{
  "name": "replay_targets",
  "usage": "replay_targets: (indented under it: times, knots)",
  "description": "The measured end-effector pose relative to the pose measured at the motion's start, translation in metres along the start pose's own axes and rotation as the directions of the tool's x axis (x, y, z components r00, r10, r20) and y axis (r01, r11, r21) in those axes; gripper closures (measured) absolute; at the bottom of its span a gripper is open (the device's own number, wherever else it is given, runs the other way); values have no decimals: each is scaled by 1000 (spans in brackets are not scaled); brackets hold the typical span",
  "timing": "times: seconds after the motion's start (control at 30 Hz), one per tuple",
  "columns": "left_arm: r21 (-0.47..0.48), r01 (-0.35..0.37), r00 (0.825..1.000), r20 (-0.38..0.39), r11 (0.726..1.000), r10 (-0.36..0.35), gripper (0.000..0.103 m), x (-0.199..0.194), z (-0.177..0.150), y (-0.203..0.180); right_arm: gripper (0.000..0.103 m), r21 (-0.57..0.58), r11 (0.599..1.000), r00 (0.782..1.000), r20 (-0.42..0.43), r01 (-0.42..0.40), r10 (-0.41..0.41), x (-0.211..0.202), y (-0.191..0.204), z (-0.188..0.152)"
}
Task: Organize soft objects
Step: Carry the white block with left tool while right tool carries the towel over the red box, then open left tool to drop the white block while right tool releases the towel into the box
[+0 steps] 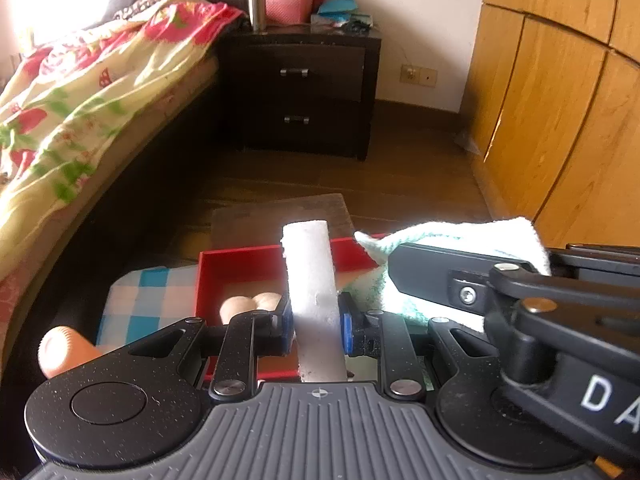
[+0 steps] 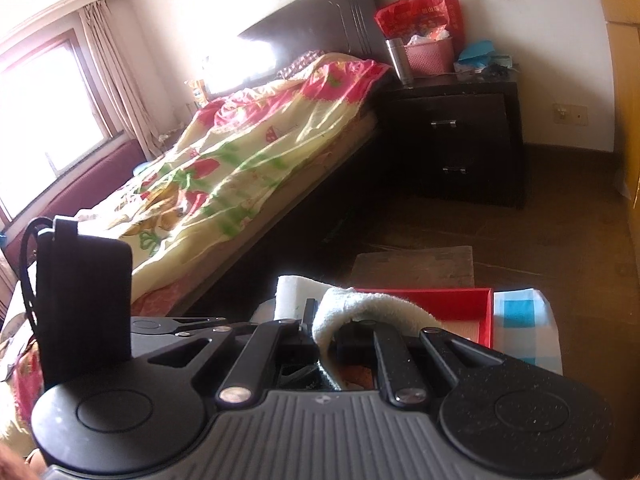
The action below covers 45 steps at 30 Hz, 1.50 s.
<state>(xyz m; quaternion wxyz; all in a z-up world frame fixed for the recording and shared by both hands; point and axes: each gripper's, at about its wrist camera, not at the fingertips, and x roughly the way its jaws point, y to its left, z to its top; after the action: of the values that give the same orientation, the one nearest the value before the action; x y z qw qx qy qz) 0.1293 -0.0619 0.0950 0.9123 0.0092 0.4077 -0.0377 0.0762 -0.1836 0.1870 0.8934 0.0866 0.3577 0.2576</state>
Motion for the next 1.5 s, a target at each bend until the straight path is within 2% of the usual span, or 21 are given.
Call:
replay_targets:
  times: [0.4,0.73,1.17,1.5]
  knots:
    - [-22,-34,997,-74,999,32,81,75,12,15,103,71,997,998,-64,-2,6,79,-40,6]
    - [-31,-77,988,-136,997,72,77,130,8,24,103,120,993,993,-120,19,-4,134,-72,-3]
    - [-62,-113,980,-169,992,101,74,156,8,39,101,156,981,980,-179,113,-85,167,-103,-15]
    - [-70,-111,980,-176,991,97,71,152,5,40,100,181,974,978,-180,135,-102,161,-113,-20]
